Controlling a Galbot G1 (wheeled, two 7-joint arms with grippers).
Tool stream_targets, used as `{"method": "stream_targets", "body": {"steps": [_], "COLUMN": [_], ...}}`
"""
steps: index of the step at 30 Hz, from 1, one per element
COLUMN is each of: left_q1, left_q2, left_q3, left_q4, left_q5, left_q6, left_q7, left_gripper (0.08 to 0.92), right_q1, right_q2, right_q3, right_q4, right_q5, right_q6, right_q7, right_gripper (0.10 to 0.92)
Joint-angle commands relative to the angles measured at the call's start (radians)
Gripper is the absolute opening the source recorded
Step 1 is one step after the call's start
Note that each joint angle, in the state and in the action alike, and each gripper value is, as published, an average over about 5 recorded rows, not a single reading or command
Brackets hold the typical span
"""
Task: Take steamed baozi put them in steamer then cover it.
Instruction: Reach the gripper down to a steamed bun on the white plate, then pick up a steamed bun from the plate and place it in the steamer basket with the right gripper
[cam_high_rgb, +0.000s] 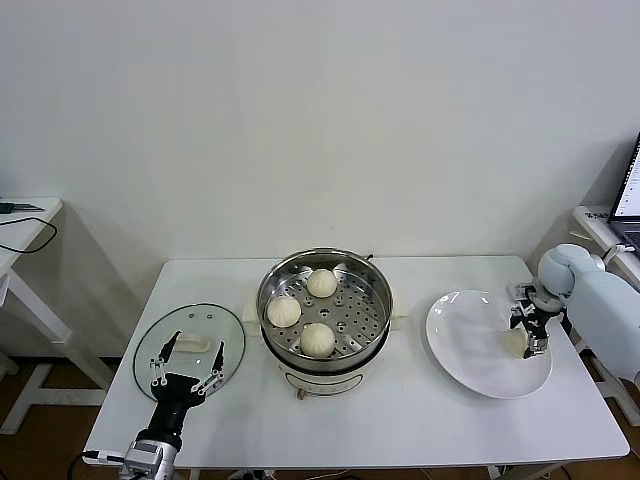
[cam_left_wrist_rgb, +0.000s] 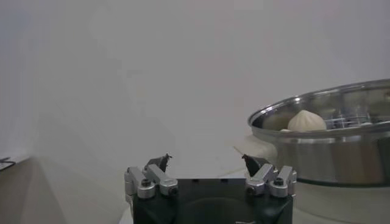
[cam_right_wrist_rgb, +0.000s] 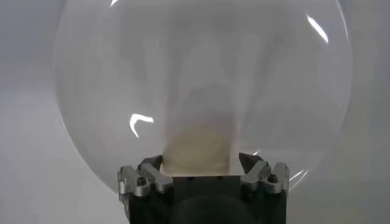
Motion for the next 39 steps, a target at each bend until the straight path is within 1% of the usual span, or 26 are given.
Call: {"method": "stream_targets", "body": {"steps": [1, 6, 9, 11, 18, 24, 28, 33, 39], "left_q1": [-0.002, -0.002, -0.002, -0.002, 0.001, 0.001, 0.001, 0.002, -0.005], "left_q2": [0.000, 0.000, 0.000, 0.000, 0.004, 0.009, 0.015, 0.023, 0.029], "left_q3": [0.001, 0.001, 0.002, 0.003, 0.002, 0.005, 0.002, -0.004, -0.006], "left_q4": [-0.001, -0.003, -0.005, -0.007, -0.015, -0.020, -0.024, -0.032, -0.029], "left_q5": [0.000, 0.000, 0.000, 0.000, 0.001, 0.001, -0.001, -0.008, -0.014], "left_q6": [0.001, 0.002, 0.003, 0.003, 0.004, 0.004, 0.003, 0.004, 0.003], "left_q7": [0.000, 0.000, -0.001, -0.001, -0.001, 0.000, 0.001, 0.004, 0.008], "left_gripper": [0.823, 0.823, 0.823, 0.823, 0.823, 0.823, 0.823, 0.823, 0.823], "right_q1": [-0.008, -0.005, 0.018, 0.047, 0.245, 0.510, 0.725, 0.973, 1.131], "right_q2": [0.006, -0.010, -0.041, -0.073, -0.209, -0.253, -0.249, -0.198, -0.104], "right_q3": [0.015, 0.011, -0.022, -0.066, -0.289, -0.512, -0.696, -0.941, -1.084], "right_q4": [-0.005, 0.020, 0.058, 0.097, 0.298, 0.442, 0.542, 0.650, 0.729], "right_q5": [-0.018, 0.003, 0.053, 0.108, 0.389, 0.592, 0.734, 0.884, 1.007], "right_q6": [0.004, 0.000, -0.016, -0.034, -0.138, -0.230, -0.289, -0.348, -0.408], "right_q7": [-0.002, -0.009, -0.021, -0.031, -0.062, -0.065, -0.054, -0.023, 0.017], "right_gripper": [0.731, 0.721, 0.721, 0.721, 0.699, 0.695, 0.695, 0.696, 0.696]}}
